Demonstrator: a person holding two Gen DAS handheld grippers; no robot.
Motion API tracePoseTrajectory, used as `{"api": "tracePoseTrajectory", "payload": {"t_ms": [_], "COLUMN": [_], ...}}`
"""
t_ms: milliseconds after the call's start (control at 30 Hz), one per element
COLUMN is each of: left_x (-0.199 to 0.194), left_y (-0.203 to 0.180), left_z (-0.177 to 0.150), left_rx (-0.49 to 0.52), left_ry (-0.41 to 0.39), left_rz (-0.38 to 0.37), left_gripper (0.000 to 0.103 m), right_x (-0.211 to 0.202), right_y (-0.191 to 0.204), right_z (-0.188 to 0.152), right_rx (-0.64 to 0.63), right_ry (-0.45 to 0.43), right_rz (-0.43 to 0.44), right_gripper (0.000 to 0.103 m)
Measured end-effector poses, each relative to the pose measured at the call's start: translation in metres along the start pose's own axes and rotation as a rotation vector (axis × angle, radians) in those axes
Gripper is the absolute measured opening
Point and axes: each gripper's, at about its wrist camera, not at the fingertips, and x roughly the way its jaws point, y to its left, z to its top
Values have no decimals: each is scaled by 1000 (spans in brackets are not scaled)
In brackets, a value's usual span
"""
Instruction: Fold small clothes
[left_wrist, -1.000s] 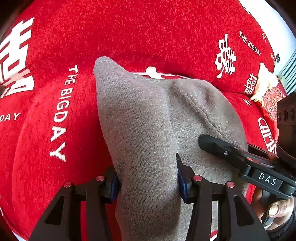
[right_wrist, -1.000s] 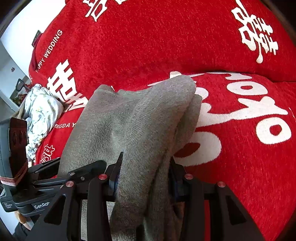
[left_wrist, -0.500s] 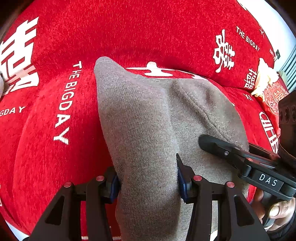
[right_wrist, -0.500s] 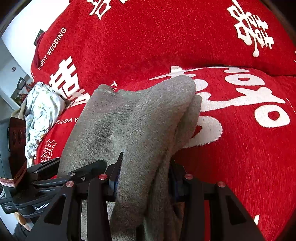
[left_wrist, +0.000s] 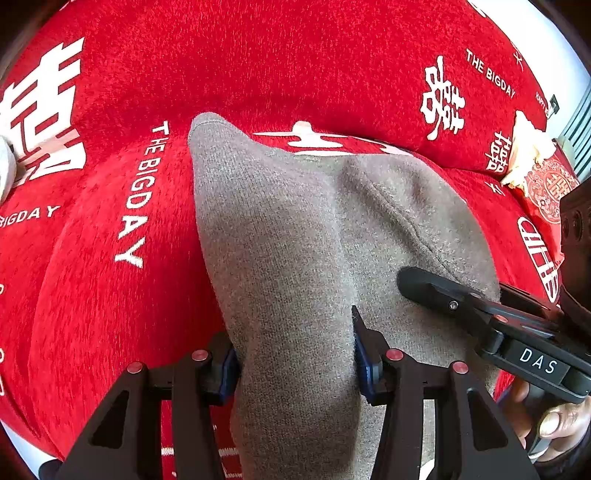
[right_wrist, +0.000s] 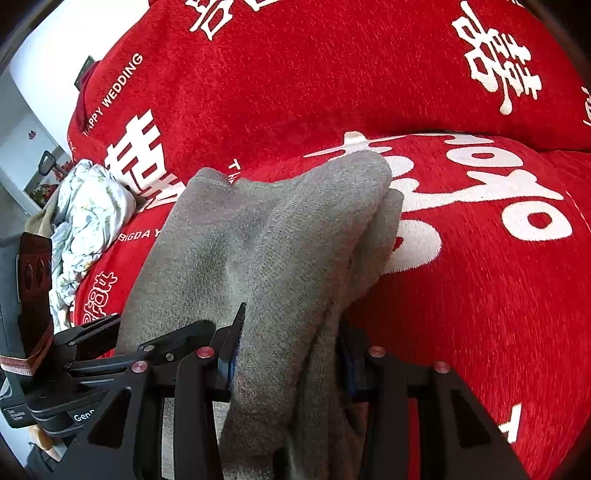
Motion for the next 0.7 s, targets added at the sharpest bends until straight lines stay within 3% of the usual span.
{"api": "tracePoseTrajectory", "payload": {"t_ms": [700], "left_x": [-5], "left_y": [-5], "left_z": [-24], "left_rx": [22], "left_ry": [6], "left_rz": [20], "left_gripper": [51], "right_x": [-4], "right_y": [3], "right_z": [-17], "right_rx": [-9], "right_ry": [-3], "right_rz": [1], "right_gripper": [44]}}
